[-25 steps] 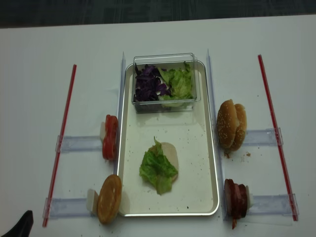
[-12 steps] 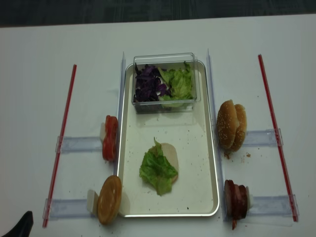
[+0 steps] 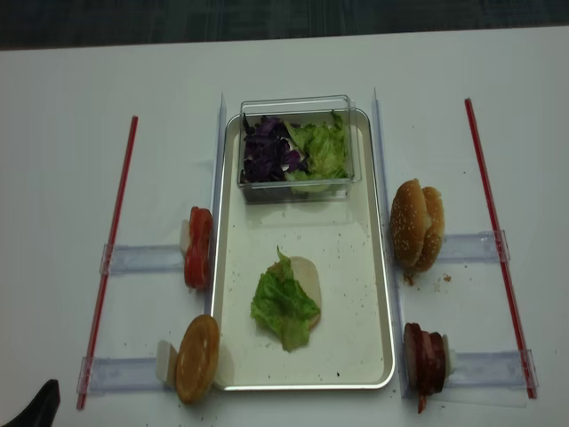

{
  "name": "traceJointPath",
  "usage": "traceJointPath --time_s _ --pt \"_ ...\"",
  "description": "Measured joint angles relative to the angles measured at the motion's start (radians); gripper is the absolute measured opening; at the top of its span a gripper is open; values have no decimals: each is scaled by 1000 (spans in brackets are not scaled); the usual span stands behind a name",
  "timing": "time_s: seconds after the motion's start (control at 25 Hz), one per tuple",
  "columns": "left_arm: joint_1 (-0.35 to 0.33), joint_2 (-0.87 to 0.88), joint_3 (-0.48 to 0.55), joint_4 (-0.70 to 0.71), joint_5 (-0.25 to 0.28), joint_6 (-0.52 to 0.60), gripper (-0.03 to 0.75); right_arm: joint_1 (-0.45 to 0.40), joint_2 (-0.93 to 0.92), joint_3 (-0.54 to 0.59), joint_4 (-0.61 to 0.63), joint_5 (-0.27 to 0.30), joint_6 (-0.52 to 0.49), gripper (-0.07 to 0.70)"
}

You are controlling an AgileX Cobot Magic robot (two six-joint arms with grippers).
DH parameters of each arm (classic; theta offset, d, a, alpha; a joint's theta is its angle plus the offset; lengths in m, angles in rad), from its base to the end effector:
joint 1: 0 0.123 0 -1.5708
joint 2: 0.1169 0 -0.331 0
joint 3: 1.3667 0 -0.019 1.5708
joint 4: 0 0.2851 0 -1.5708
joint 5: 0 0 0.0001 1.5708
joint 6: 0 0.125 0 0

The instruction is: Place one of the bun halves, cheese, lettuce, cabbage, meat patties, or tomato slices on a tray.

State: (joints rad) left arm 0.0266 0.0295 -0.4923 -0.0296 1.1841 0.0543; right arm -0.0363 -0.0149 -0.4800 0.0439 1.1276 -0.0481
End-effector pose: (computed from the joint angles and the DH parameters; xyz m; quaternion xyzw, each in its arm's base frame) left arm 0.0064 -0.0033 0.2624 0.0136 0.8921 0.0035 0.4516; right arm 0.0053 0.0048 0.2645 -0.0067 0.8712 0.0012 0.4909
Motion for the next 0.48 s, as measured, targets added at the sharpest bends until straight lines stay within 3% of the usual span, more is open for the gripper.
traceJointPath --time_s 0.48 --pt "0 0 0 0 0 0 566 0 0 0 0 0 0 571"
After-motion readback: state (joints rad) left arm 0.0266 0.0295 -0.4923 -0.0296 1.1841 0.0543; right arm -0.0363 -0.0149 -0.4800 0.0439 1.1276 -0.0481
